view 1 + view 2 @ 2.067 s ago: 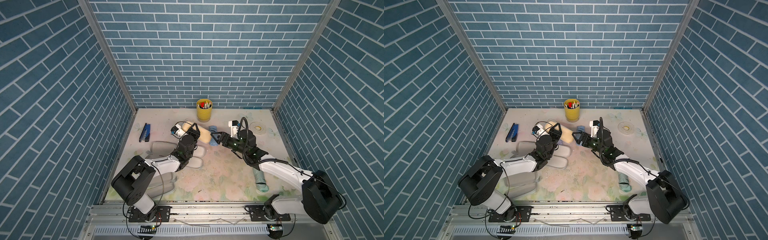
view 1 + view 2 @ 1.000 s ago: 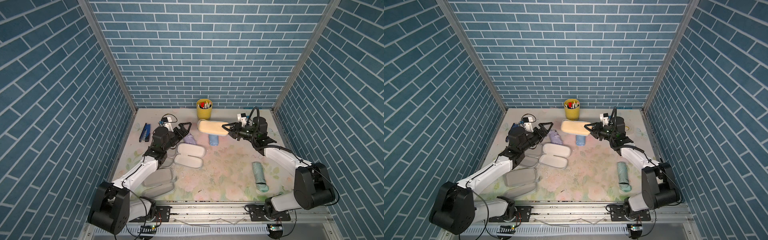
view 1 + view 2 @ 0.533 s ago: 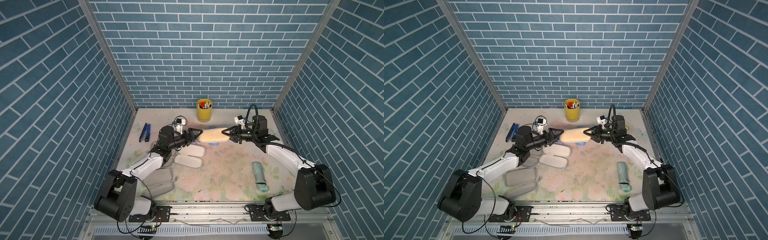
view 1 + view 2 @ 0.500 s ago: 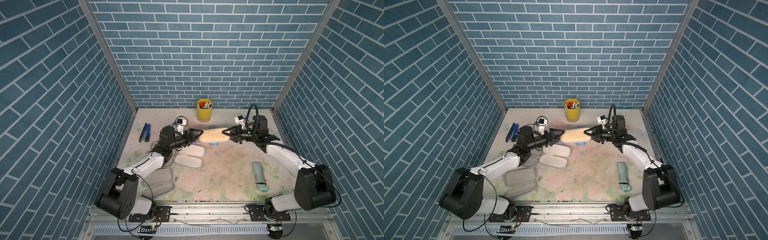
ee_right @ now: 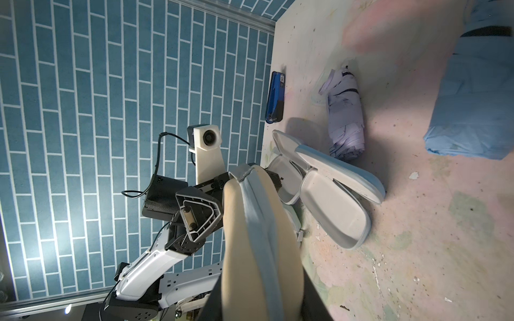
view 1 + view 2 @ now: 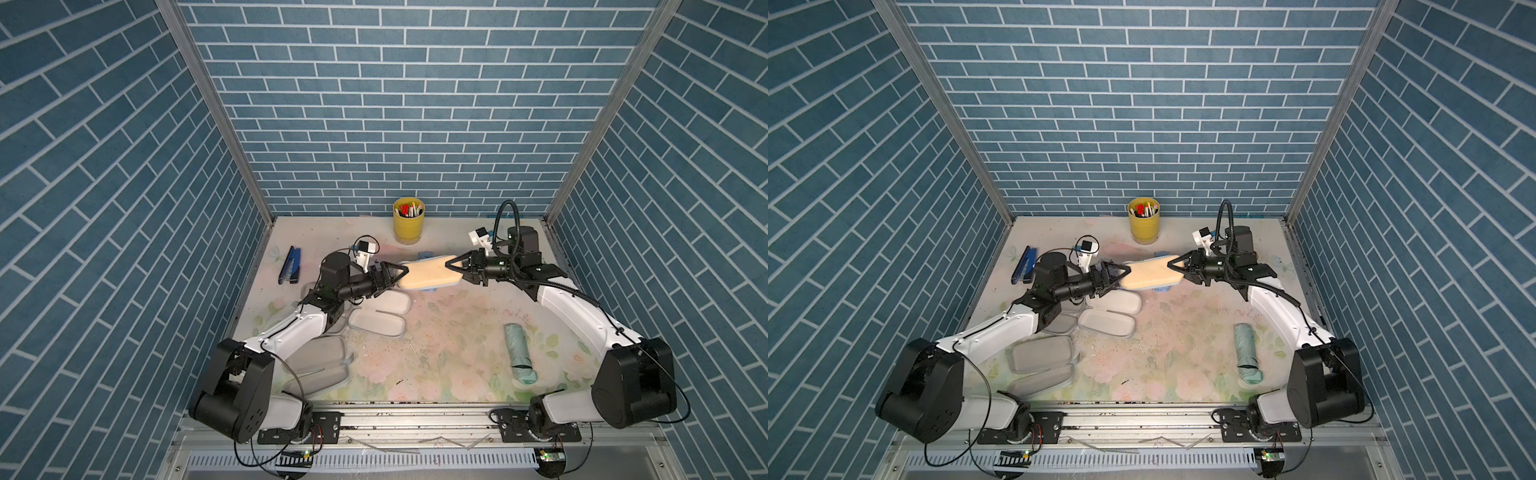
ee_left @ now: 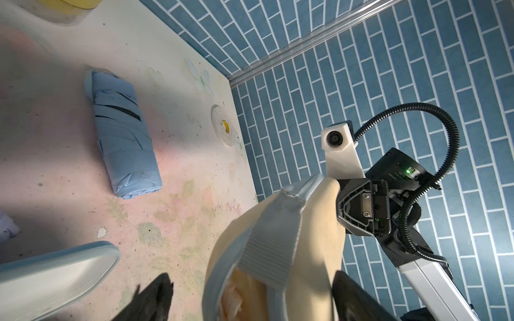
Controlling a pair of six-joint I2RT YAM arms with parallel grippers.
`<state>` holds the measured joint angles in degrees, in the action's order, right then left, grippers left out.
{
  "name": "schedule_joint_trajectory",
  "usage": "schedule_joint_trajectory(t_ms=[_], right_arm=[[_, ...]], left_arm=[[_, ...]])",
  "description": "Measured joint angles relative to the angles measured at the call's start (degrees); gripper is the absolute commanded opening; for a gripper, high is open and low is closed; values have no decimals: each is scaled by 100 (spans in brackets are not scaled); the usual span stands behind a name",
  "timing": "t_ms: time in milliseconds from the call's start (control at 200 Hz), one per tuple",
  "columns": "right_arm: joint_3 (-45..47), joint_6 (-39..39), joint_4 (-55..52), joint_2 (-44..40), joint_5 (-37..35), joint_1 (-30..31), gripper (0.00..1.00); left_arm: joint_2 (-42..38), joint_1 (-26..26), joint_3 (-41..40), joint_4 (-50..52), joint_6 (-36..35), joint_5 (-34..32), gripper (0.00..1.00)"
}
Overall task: Put umbrellas into zippered umbrella sleeves
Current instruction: Adjust the umbrella sleeve.
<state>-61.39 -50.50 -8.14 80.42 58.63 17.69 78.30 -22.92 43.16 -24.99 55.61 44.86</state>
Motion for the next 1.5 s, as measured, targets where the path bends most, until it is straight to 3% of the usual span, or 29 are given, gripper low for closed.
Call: schedule_joint_trajectory(t_ms=[110,230,515,710,840,1010,1105,1230,1500], right_arm=[[0,-31,68,-2,111,90,17],[2,-129,223,28,153,210,19],[7,-251,339,247,236,164,61],[79,-247,378,227,243,144,66],[186,354,-234,-24,-7,-22,67],[474,1655,-1088,-1008,-1305,-127,59],[1034,2428,-975,-1517,-2341,289,56],[1738,3560,-619,-1781,-3591,1303,52],[1899,4874,483,-1491,-4616,1749,49]], left_arm=[[37,-50,33,-87,7,42,88],[227,-116,33,-645,308,136,73],[393,-118,7,-1467,962,275,31],[682,-61,-151,-2288,1552,428,12],[970,66,-313,-2699,2002,376,10],[966,348,-450,-2614,2100,-15,10],[931,350,-422,-2546,2103,-68,11],[743,341,-356,-2299,2017,-70,12],[474,271,-205,-1902,1784,-68,12]])
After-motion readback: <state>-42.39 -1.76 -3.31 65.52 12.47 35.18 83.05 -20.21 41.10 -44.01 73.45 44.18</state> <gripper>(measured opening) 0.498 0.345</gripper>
